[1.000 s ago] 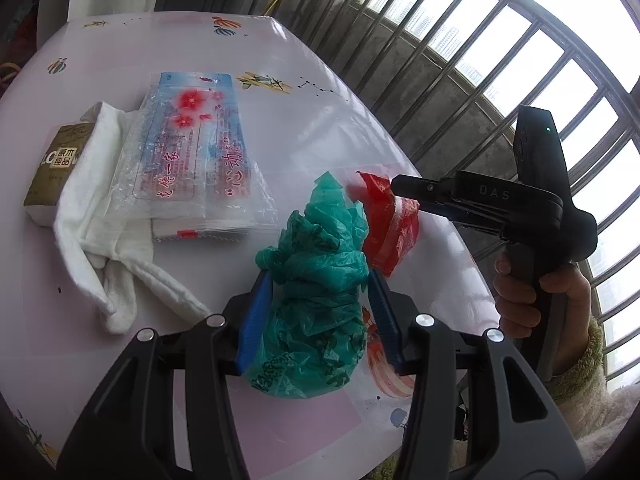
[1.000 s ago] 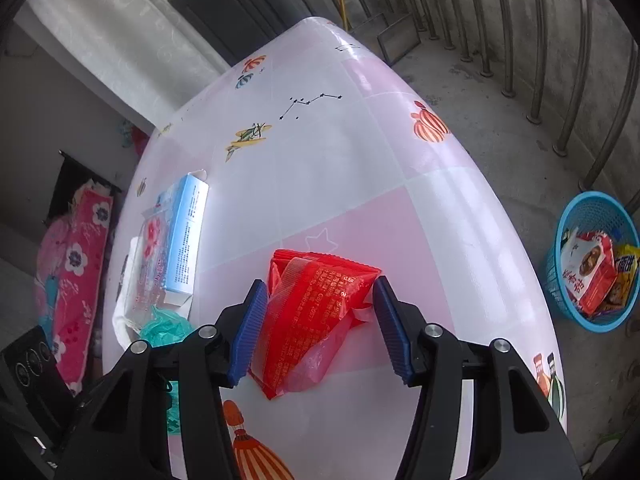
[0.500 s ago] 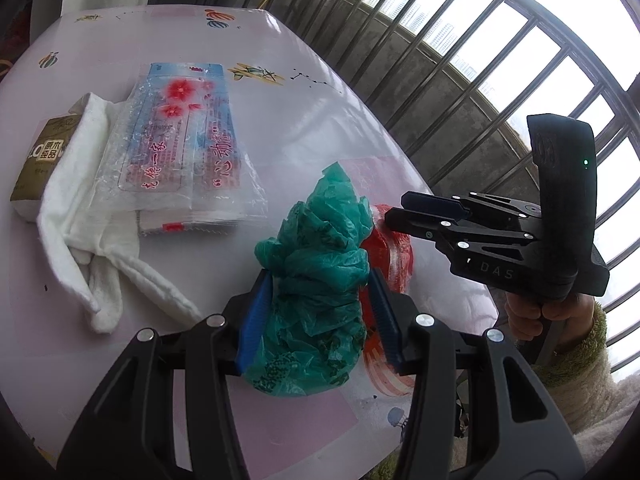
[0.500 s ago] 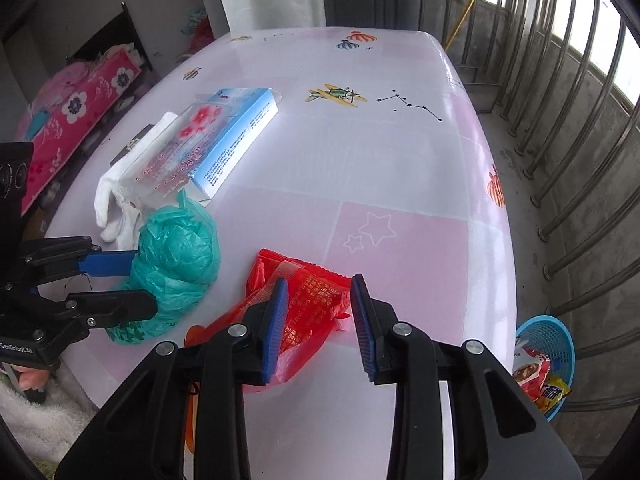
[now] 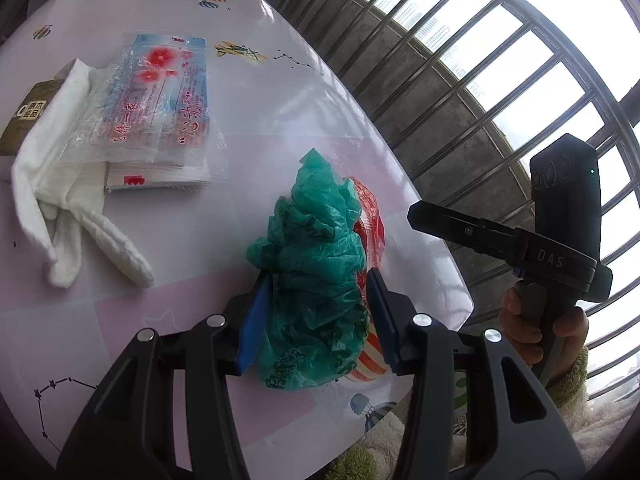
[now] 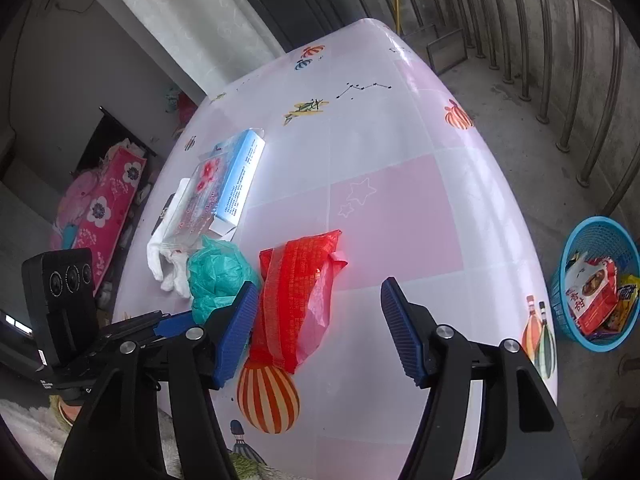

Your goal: Collect trash

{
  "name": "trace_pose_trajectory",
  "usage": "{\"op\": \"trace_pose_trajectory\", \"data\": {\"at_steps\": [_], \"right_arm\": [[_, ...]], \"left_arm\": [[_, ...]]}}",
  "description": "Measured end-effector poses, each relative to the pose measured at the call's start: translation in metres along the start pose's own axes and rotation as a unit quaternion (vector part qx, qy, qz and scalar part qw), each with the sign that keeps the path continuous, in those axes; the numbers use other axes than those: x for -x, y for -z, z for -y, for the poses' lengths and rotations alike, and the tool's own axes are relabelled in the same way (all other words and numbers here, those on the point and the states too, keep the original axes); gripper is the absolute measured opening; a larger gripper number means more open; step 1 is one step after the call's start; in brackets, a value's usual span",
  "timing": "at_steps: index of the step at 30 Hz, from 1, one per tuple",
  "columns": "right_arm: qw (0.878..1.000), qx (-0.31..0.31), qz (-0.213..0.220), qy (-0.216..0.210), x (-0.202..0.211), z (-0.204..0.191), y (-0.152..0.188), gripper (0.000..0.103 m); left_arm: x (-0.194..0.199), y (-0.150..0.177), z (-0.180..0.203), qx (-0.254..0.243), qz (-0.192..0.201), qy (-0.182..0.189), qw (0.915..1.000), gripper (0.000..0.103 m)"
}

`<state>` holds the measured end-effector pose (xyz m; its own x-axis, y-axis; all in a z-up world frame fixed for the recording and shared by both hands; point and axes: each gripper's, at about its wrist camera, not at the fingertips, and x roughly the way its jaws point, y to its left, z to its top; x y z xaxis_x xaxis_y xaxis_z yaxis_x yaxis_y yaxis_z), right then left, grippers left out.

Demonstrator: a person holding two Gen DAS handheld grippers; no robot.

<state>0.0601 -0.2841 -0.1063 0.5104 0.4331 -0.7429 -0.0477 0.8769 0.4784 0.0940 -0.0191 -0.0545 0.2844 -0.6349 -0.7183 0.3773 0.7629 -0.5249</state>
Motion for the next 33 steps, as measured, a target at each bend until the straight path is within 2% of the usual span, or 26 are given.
{"op": "trace_pose_trajectory", "data": {"at_steps": [3, 8, 15, 18, 19, 23, 30, 33], "right_arm": [[1.000, -0.006, -0.011, -0.006, -0.017, -0.009, 0.000, 0.066], [0.999, 0.020, -0.024, 0.017, -0.034, -0.025, 0.001, 0.066], [0.994, 0.075, -0.027, 0.075, -0.039, -0.034, 0.009, 0.066], [0.989, 0.102, -0.030, 0.105, -0.041, -0.037, 0.012, 0.052], [0.988, 0.105, -0.030, 0.108, -0.040, -0.036, 0.012, 0.046], [0.989, 0.095, -0.031, 0.105, -0.035, -0.027, 0.011, 0.035], [0.991, 0.080, -0.023, 0.103, -0.028, -0.014, 0.013, 0.027], [0.992, 0.075, -0.018, 0.097, -0.025, -0.012, 0.014, 0.024]], "left_arm": [[0.006, -0.002, -0.005, 0.007, 0.012, -0.012, 0.9998, 0.044], [0.019, -0.006, -0.010, 0.006, 0.042, -0.044, 0.9981, 0.045], [0.016, -0.007, -0.008, 0.003, 0.035, -0.036, 0.9987, 0.046], [0.011, -0.008, -0.002, -0.002, 0.029, -0.029, 0.9991, 0.046], [0.011, -0.008, -0.002, -0.004, 0.028, -0.028, 0.9992, 0.047], [0.005, -0.010, 0.002, -0.013, 0.021, -0.032, 0.9992, 0.055], [-0.011, -0.013, 0.003, -0.018, 0.001, -0.056, 0.9983, 0.056], [-0.014, -0.013, -0.002, -0.007, -0.005, -0.056, 0.9984, 0.052]]}}
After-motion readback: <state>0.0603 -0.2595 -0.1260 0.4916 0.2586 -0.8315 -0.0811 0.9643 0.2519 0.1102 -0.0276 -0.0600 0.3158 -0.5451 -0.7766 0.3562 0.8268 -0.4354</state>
